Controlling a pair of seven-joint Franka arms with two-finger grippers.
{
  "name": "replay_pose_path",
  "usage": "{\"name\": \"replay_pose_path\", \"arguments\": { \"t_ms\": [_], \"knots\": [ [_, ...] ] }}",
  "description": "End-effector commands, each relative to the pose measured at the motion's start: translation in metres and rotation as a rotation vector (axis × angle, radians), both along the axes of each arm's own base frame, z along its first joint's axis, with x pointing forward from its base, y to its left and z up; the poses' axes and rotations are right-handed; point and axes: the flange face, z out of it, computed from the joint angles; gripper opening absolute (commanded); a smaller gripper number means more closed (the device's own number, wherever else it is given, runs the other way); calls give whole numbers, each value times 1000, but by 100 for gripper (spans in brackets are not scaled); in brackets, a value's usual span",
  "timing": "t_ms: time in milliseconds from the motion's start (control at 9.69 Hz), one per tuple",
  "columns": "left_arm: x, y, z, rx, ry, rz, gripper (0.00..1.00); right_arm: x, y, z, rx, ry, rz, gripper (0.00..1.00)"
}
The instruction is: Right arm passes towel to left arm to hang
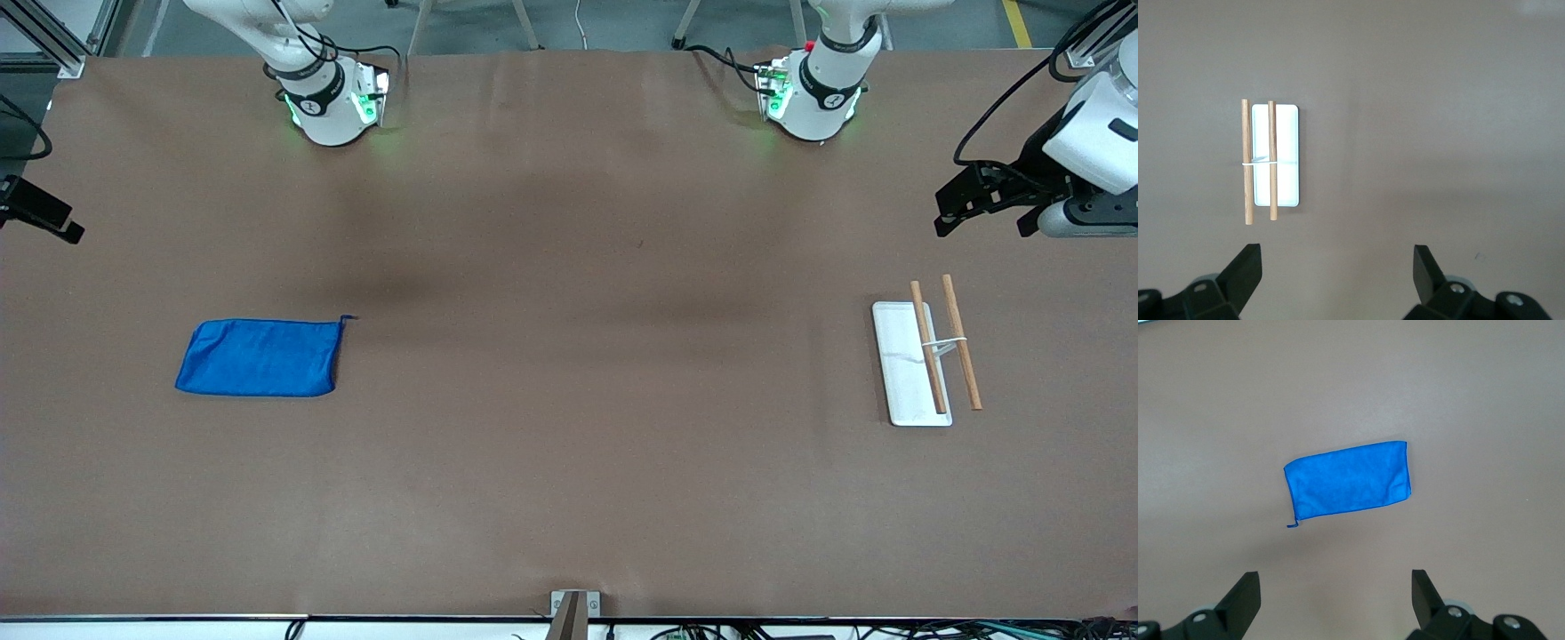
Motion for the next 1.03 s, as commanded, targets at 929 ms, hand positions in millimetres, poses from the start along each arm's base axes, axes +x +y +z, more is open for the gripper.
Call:
{"name": "replay_pose_path", "arguments": {
  "t_ms": [929],
  "knots": [
    [2, -4, -15, 22, 32, 5, 100, 21, -3, -44, 3, 57, 31, 100]
  ]
}}
